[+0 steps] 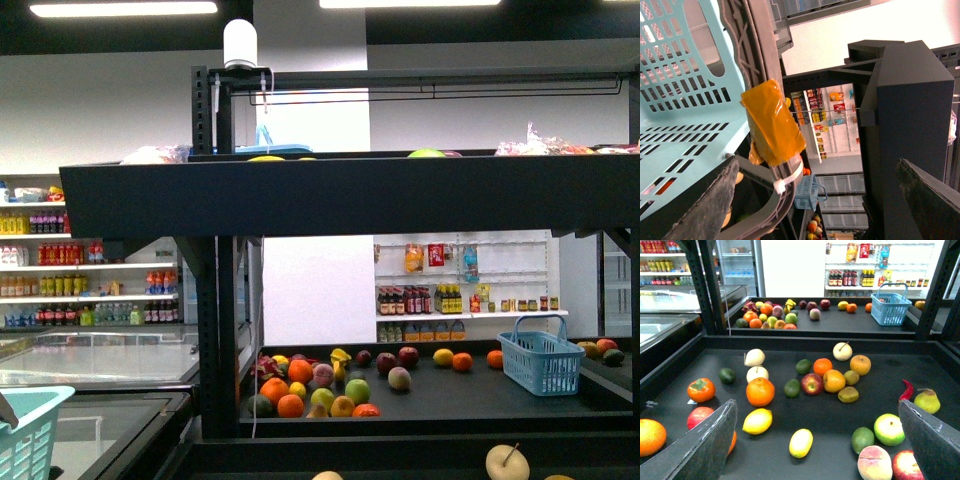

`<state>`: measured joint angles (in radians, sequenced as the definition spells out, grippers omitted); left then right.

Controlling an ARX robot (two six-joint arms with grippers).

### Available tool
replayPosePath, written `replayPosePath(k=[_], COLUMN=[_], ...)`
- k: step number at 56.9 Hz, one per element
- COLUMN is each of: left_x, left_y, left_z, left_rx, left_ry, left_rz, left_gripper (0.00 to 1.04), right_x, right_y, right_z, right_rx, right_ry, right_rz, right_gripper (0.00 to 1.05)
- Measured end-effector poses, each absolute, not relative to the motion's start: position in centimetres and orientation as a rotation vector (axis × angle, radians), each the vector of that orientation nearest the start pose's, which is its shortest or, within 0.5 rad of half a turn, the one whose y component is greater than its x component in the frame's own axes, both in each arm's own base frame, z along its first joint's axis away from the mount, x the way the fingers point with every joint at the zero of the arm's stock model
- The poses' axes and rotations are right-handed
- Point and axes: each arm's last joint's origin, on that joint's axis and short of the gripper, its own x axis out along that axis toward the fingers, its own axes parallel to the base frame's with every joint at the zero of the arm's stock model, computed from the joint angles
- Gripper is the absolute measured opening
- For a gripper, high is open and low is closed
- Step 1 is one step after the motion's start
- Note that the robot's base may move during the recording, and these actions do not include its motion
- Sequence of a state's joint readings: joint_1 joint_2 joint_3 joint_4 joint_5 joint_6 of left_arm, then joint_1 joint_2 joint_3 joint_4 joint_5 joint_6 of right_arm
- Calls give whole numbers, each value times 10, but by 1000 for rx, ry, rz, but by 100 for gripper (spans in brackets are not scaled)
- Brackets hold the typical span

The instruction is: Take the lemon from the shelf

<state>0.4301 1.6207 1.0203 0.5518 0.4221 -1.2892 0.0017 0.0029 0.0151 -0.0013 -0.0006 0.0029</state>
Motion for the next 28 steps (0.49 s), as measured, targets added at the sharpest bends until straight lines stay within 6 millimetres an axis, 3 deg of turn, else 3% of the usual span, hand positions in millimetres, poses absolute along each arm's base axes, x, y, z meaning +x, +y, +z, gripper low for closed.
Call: replayPosePath(k=[28], left_x=[393], left_y=[149], left_z=[265], left_rx=[-1331], left_ry=[18], left_rz=[40], left_gripper=[97], right_x=[97], right_y=[0], right_z=[168], right_rx=[3], right_ry=[-11], right_rz=[2], right_gripper=[97])
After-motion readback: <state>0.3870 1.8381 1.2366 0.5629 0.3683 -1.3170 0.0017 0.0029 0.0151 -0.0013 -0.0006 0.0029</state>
